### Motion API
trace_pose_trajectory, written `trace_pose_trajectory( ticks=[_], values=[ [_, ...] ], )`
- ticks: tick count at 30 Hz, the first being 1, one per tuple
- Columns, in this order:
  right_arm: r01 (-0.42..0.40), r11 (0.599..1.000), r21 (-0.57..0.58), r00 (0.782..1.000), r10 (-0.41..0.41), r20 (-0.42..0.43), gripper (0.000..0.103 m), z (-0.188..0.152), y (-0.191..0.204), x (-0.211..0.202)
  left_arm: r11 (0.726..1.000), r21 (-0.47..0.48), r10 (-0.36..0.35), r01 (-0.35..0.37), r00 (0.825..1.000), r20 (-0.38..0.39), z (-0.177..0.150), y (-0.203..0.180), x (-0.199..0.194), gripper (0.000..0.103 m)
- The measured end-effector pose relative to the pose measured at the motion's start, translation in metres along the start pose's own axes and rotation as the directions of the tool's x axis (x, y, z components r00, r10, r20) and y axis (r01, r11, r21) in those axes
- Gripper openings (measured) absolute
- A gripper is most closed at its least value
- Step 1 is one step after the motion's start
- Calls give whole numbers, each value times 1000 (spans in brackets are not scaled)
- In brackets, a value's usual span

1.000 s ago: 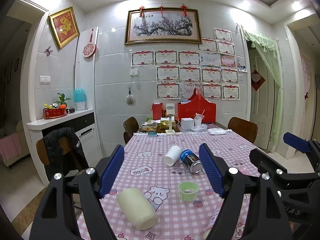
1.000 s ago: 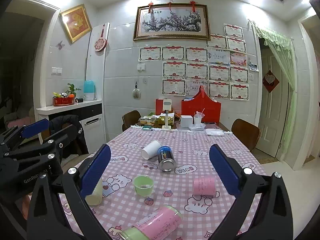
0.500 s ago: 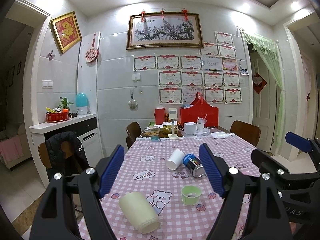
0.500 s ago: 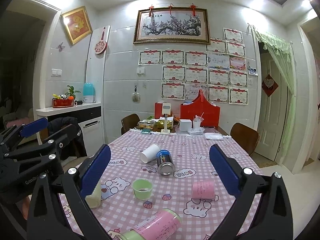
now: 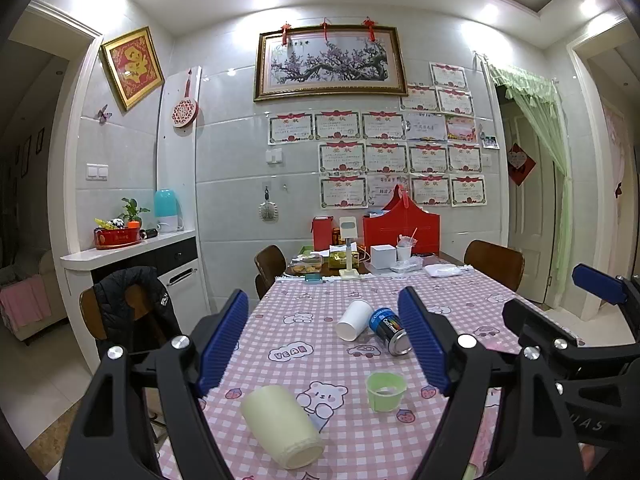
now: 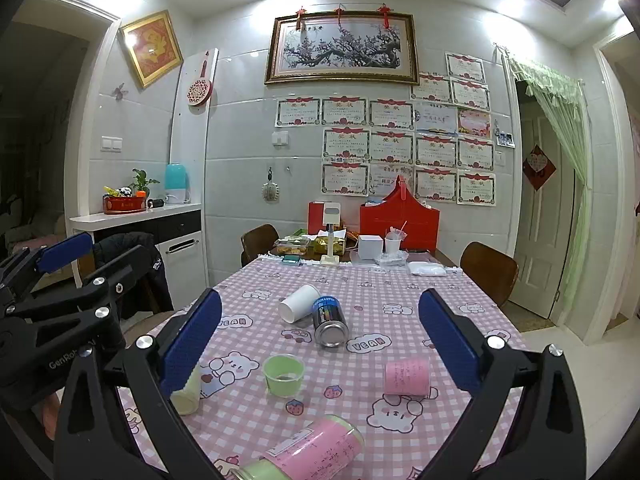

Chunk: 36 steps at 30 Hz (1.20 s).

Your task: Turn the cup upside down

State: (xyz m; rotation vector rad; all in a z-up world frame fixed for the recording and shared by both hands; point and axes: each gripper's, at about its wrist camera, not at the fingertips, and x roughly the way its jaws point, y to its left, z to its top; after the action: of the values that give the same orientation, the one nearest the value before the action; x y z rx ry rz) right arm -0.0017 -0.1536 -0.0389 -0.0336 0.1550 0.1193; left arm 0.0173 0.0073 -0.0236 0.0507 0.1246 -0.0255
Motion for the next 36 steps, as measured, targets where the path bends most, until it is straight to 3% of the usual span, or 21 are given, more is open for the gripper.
trace_pose_trajectory(
  ticks=[36],
  values=[
    [1, 1000, 0, 1000, -1, -6, 95, -2, -2, 0, 1000, -1, -1, 1, 1000, -2, 1, 0, 1, 76]
  ],
)
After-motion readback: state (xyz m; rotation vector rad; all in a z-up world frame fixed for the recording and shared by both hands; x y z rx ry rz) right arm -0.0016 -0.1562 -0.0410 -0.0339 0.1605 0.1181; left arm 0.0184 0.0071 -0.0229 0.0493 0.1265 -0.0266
